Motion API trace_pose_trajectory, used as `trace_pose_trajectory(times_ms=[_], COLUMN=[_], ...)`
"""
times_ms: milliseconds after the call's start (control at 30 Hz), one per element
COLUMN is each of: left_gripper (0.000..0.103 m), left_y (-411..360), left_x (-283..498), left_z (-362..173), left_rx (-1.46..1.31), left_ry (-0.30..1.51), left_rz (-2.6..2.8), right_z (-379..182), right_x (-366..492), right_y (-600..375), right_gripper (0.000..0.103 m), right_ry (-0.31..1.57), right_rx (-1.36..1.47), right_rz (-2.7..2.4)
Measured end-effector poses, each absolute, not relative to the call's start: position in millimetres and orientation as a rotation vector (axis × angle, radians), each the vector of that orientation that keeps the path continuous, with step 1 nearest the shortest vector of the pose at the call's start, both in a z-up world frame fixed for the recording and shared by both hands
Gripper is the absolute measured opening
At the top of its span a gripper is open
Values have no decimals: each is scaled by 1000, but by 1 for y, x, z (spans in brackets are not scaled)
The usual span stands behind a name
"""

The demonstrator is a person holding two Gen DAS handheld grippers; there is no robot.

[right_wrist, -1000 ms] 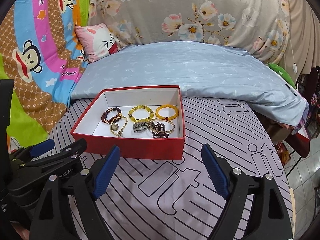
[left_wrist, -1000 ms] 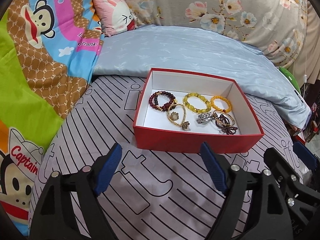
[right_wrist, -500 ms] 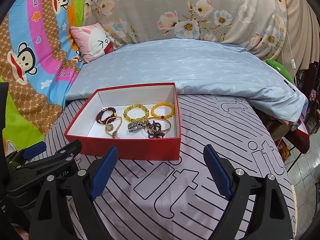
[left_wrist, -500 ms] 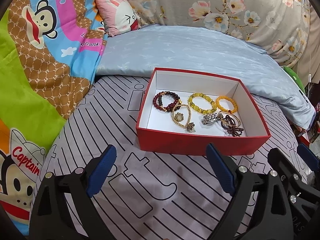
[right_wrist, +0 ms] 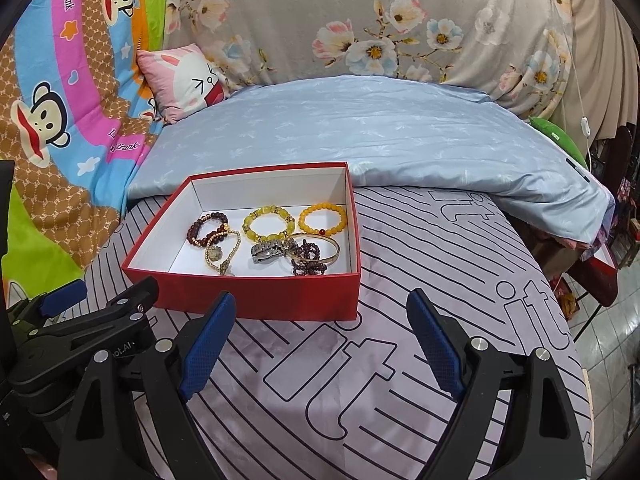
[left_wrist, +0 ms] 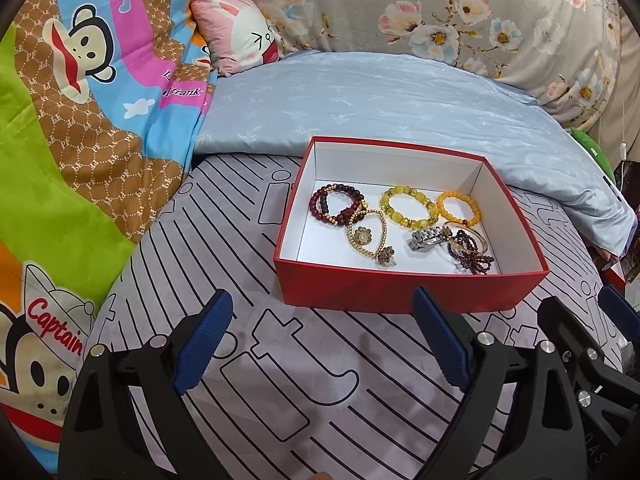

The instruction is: Organize jewelry

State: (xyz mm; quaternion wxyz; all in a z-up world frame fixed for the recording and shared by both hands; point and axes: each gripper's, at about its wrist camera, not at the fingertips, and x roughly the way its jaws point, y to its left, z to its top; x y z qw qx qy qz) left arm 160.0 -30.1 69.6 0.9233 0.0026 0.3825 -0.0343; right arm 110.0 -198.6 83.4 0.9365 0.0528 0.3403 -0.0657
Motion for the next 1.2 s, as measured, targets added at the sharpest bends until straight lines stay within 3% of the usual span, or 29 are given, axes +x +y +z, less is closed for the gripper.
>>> trace_pose_trajectory(times_ms=[1200], left_gripper=[87], left_y=[-31], left_x=[162], left_z=[64], left_rx=[8], left_ry=[788], left_rz=[-61], right_z=[78], right_x=[114], right_y=[-200], right_gripper=[84], right_ry=[697], right_rx=[110], right_rz=[-145])
